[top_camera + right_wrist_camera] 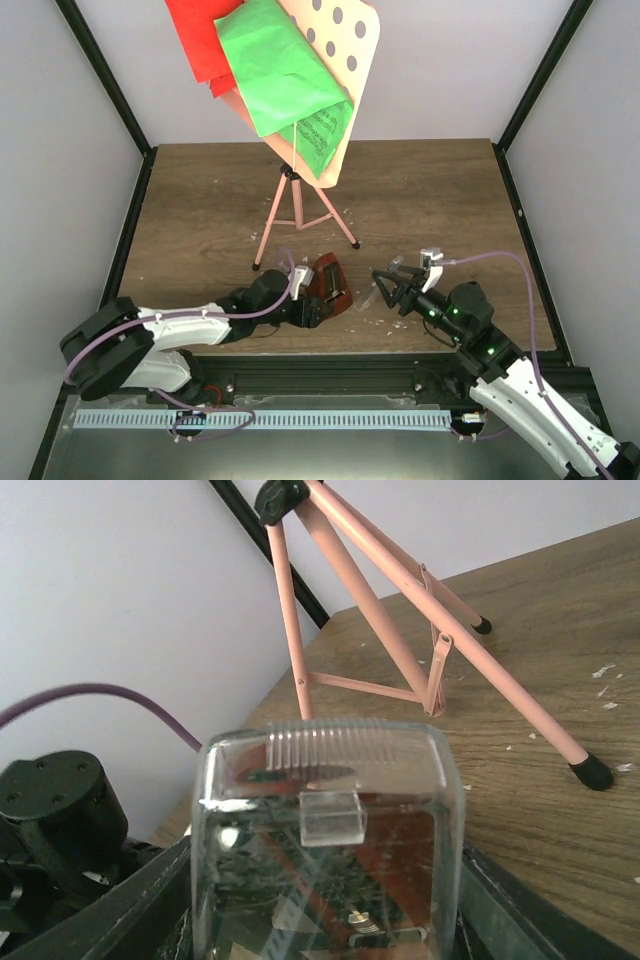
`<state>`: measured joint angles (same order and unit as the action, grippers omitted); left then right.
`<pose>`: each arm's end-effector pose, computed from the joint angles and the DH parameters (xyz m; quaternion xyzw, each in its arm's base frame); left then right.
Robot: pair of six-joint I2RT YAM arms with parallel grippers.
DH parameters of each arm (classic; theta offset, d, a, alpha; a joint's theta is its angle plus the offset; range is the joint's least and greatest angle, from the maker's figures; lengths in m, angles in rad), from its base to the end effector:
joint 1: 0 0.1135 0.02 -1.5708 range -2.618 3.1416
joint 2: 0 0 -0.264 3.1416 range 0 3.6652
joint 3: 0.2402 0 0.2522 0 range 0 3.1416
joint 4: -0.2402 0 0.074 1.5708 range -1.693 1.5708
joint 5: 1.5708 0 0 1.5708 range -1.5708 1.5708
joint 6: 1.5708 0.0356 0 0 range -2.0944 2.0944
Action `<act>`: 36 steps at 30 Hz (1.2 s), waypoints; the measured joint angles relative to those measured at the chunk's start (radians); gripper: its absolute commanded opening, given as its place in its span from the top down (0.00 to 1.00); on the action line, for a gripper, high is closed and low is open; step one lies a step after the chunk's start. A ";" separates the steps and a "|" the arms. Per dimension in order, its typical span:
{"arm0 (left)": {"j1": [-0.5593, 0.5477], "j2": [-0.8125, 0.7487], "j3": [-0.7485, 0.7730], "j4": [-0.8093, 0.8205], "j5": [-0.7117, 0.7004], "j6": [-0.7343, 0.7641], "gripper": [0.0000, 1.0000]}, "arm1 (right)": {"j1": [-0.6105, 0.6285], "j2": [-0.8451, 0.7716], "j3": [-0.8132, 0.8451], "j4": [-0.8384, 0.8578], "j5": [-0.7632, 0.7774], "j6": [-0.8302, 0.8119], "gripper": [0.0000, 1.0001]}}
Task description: Pack up the instrument practice props
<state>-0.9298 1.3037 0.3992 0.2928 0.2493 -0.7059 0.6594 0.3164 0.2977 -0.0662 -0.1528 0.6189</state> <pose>0.1351 -0.1958 0.1503 0.1554 0.8684 -0.4095 0.2326 0.0946 0.0802 0.2418 -0.0665 0.7331 0.4475 0.5078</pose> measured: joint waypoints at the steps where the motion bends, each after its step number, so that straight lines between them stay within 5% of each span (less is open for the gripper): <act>1: 0.000 0.014 0.007 0.014 0.010 0.000 0.32 | 0.000 0.005 0.000 0.000 -0.002 -0.015 0.46; 7: 0.006 0.016 0.010 0.118 0.049 -0.024 0.28 | 0.003 0.077 0.000 0.019 -0.023 -0.126 0.48; 11: 0.109 -0.147 -0.061 0.151 0.074 -0.072 0.24 | 0.027 0.138 0.000 0.055 -0.011 -0.188 0.49; 17: 0.378 -0.441 0.077 -0.164 0.181 0.032 0.20 | 0.171 0.206 0.000 0.128 0.135 -0.291 0.49; 24: 0.788 -0.482 0.362 -0.490 0.269 0.280 0.20 | 0.387 0.309 -0.034 0.299 0.396 -0.397 0.48; 36: 0.810 -0.496 0.281 -0.700 0.038 0.496 0.20 | 0.397 0.512 -0.122 0.637 0.525 -0.459 0.49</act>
<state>-0.1200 0.8082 0.6804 -0.4072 0.2871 -0.2100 1.0569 0.8280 0.1757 0.5713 0.3717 0.1600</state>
